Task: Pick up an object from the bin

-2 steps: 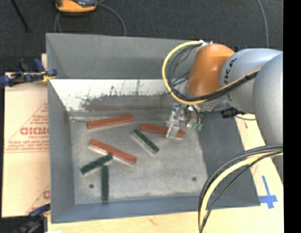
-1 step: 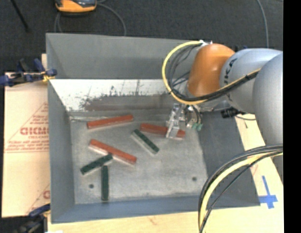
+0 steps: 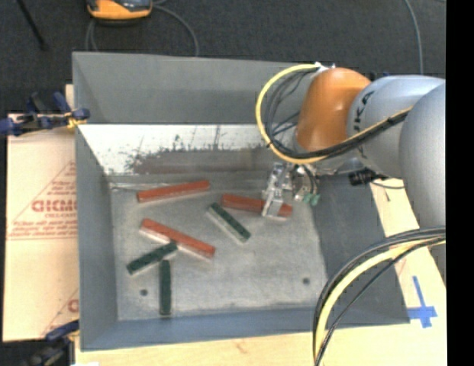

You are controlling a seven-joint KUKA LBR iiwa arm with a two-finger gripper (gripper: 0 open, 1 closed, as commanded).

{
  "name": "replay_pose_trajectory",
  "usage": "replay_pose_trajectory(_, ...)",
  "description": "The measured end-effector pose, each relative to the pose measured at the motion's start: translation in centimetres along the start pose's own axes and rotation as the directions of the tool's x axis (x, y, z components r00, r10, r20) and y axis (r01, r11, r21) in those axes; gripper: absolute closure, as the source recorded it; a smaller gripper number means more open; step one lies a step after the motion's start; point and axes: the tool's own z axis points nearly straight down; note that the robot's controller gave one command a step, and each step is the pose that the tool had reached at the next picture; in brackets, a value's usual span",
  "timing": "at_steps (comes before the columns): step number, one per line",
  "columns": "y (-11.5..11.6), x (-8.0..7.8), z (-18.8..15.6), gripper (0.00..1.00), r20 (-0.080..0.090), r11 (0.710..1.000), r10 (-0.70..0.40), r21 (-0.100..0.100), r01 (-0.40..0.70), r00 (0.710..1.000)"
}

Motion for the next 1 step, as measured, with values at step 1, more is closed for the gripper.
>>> replay_pose_trajectory(1,-0.03,0.17,-1.41,1.00,-0.009,1.000,0.000,0.000,0.000,1.000)
